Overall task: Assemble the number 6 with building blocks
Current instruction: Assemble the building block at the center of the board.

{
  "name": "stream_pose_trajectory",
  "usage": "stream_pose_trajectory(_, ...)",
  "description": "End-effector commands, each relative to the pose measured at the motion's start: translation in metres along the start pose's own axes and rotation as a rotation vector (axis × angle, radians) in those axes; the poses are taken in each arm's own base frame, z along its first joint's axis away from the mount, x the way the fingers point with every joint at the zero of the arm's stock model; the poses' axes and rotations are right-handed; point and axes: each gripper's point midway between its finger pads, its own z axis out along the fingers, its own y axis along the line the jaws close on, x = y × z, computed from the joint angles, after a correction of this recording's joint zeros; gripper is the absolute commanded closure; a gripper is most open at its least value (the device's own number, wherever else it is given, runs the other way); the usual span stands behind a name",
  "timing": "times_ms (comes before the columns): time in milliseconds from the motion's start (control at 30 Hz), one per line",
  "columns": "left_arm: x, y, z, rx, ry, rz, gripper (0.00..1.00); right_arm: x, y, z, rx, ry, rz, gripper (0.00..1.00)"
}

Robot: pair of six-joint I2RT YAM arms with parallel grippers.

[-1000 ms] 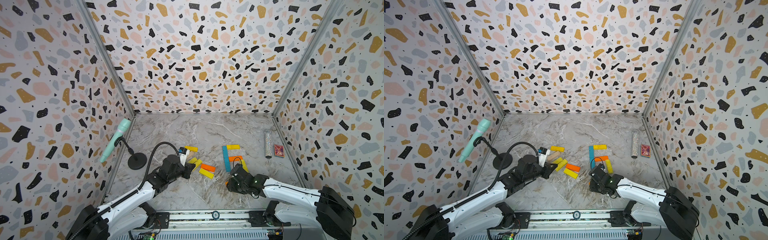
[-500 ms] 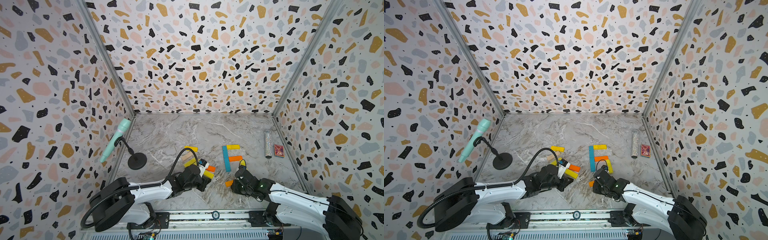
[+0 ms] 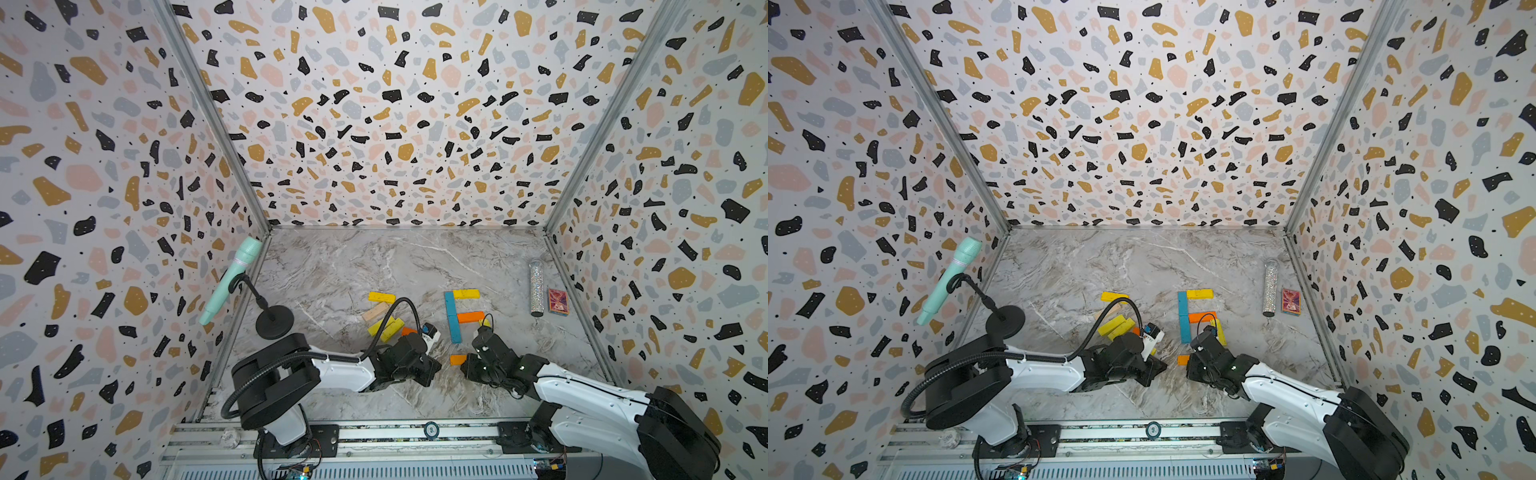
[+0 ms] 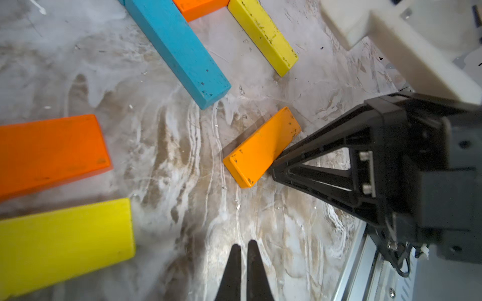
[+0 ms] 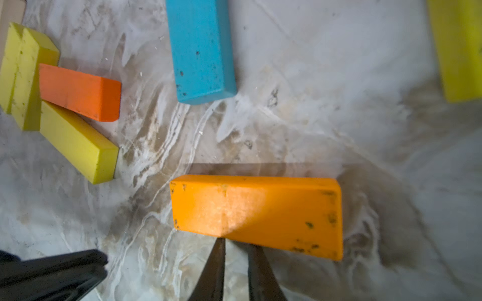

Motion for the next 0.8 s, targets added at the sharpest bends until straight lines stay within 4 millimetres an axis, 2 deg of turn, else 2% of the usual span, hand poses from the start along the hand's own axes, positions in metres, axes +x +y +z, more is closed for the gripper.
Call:
stream_pose_trajectory(0,-0.018,-0.009,0.008,0.015,-0.046,0.010,1.00,0.007,-0.015,0.000,0.043,0.024,-0.021,0.80)
stream_pose_trajectory(267,-0.013,0.000,0.031,-0.021,-0.003,0.006,1.00,0.006,-0.024,0.000,0.058,0.025,-0.021,0.80)
stream_pose_trajectory(767,-0.019,0.001,0.050,-0.033,0.003,0.009,1.00,0.001,-0.028,0.000,0.039,0.009,-0.014,0.80)
